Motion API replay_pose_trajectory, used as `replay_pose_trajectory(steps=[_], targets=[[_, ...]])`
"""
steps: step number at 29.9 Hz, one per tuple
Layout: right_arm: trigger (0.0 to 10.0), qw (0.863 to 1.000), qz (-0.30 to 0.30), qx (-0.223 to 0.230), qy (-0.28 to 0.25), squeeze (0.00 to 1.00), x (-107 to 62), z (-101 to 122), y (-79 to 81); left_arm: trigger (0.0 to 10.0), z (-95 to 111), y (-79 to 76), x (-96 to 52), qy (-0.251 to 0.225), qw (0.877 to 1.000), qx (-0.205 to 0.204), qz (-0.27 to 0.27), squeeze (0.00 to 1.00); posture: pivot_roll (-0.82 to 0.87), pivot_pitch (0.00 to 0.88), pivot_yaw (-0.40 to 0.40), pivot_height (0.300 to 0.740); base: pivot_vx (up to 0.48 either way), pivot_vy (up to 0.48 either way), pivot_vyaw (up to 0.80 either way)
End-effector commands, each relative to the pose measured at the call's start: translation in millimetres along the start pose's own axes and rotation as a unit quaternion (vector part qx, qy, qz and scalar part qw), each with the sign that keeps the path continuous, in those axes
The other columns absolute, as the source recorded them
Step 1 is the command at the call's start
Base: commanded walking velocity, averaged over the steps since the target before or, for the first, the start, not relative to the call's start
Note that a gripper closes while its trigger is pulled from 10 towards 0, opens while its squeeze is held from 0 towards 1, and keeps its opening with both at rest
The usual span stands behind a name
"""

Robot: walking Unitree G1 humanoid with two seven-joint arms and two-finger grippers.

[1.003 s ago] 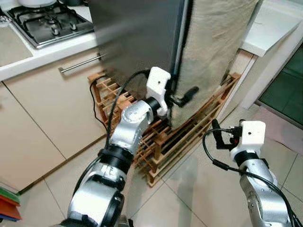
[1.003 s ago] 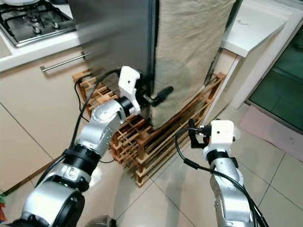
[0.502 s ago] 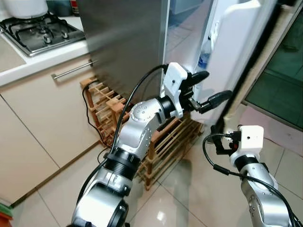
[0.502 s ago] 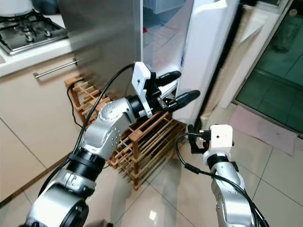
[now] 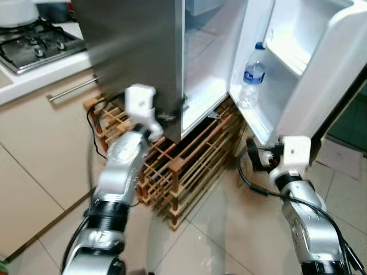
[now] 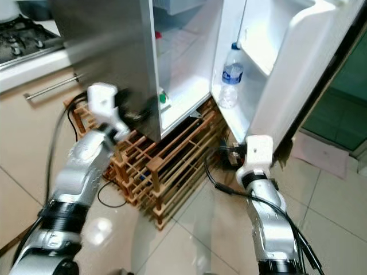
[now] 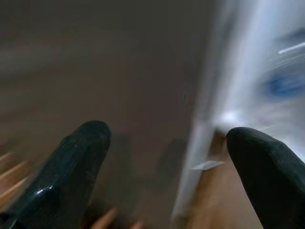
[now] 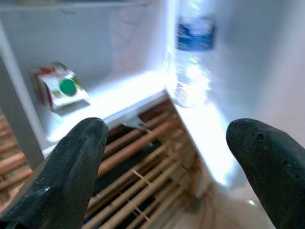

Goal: Restocking fridge

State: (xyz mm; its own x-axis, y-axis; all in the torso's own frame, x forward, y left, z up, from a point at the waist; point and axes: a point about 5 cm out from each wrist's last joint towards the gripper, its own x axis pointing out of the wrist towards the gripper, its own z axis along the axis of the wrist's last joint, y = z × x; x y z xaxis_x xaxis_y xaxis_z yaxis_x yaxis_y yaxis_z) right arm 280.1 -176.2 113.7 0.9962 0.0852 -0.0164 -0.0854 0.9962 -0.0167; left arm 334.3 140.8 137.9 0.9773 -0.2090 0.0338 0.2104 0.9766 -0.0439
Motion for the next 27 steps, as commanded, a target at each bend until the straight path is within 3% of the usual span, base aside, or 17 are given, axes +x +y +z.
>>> replay_pose_trajectory(steps=[1, 4, 10, 16, 20, 23, 27], targets=[[10.0, 1.000, 0.004, 0.009, 0.002, 0.00, 6.1, 0, 4.7, 10.0, -12, 9.5, -6.2, 0.023, 0.998, 0.009, 0.058, 0.00, -0.03, 0.000, -0.017, 0.736, 0.000, 0.000, 0.00], [10.0, 1.000, -0.001, 0.015, 0.001, 0.00, 11.6, 1, 5.5, 10.0, -26, 17.1, -20.9, 0.047, 0.994, 0.029, 0.098, 0.00, -0.01, 0.000, -0.032, 0.736, 0.000, 0.000, 0.00], [10.0, 0.999, -0.019, 0.017, -0.021, 0.00, 12.8, 4, 5.2, 10.0, -27, 15.5, -41.9, 0.030, 0.997, 0.047, 0.060, 0.00, 0.00, 0.000, -0.024, 0.736, 0.000, 0.000, 0.11], [10.0, 0.999, -0.009, 0.022, -0.022, 0.00, 12.4, 1, 12.1, 10.0, -18, 12.1, -37.0, 0.011, 0.997, 0.040, 0.059, 0.00, 0.00, 0.000, -0.019, 0.736, 0.000, 0.000, 0.66], [10.0, 0.999, 0.001, 0.029, -0.026, 0.00, 15.6, 2, 16.8, 10.0, -15, 1.1, -33.7, 0.006, 0.998, 0.036, 0.052, 0.00, -0.01, 0.000, -0.022, 0.736, 0.000, 0.477, 0.56], [10.0, 0.999, 0.019, 0.044, -0.018, 0.00, 18.3, -1, 19.6, 10.0, -16, -8.8, -33.6, 0.005, 0.998, 0.057, 0.035, 0.00, -0.01, 0.000, -0.034, 0.740, 0.000, 0.480, 0.48], [10.0, 0.998, 0.030, 0.045, -0.022, 0.00, 21.8, 0, 25.8, 10.0, -20, -1.6, -34.1, 0.014, 0.998, 0.048, 0.042, 0.00, -0.01, 0.000, -0.035, 0.740, 0.000, 0.422, 0.43]])
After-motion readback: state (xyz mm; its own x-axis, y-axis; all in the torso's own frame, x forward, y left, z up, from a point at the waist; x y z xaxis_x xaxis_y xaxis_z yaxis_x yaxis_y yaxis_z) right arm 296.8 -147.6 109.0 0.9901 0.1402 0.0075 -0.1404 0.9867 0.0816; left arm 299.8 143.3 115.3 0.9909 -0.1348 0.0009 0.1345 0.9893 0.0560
